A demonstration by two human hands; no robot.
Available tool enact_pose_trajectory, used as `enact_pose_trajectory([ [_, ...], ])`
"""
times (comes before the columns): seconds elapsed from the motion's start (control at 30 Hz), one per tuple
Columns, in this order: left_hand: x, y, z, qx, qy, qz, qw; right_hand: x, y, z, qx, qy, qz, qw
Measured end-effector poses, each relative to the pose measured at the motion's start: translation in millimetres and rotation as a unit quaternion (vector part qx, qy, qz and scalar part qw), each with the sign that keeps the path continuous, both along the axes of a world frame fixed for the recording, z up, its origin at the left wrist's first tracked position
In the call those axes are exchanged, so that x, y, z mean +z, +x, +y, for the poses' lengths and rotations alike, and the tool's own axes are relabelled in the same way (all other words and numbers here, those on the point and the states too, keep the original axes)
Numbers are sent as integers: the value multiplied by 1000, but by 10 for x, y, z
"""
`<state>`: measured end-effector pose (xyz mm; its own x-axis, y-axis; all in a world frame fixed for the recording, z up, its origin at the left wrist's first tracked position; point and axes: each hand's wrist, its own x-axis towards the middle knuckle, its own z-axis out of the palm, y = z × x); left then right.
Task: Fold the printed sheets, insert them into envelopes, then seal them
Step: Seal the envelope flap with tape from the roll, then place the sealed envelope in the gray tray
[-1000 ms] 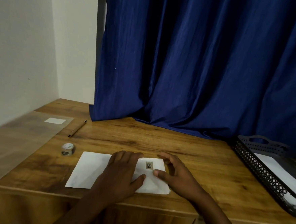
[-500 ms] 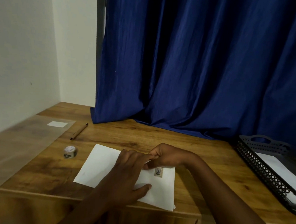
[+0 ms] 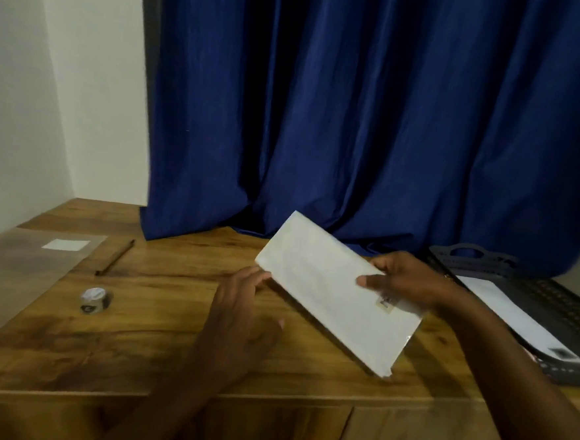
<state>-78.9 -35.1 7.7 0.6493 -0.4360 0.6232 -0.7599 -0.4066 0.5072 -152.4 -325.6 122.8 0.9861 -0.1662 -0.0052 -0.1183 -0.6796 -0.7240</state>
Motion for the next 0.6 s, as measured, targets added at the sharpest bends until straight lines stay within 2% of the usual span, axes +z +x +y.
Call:
enact_pose_trajectory([
  [0.07,-35,-47,-279,-49,20,64,997,155,-260,-367,-79,-2,-58,995],
  [0.13,-81,-104,-588,-74,99,104,987,280,-513,-702,-168,-20,-126,977],
  [0.23,-146,-202,-1041,-76,271,74,957,421,-857,-1152,-284,-79,-206,933],
  [0.3,-184,-266,-1250,-67,345,45,935,484,-1046,-1422,-340,-115,-224,906],
  [0.43,-260,-284,-1337,-44,362,42,930,431,-1248,-1889,-409,-147,-193,880],
  [0.6,-274,-269,-1288,-43,362,45,930,182,-1082,-2238,-400,-99,-56,909],
])
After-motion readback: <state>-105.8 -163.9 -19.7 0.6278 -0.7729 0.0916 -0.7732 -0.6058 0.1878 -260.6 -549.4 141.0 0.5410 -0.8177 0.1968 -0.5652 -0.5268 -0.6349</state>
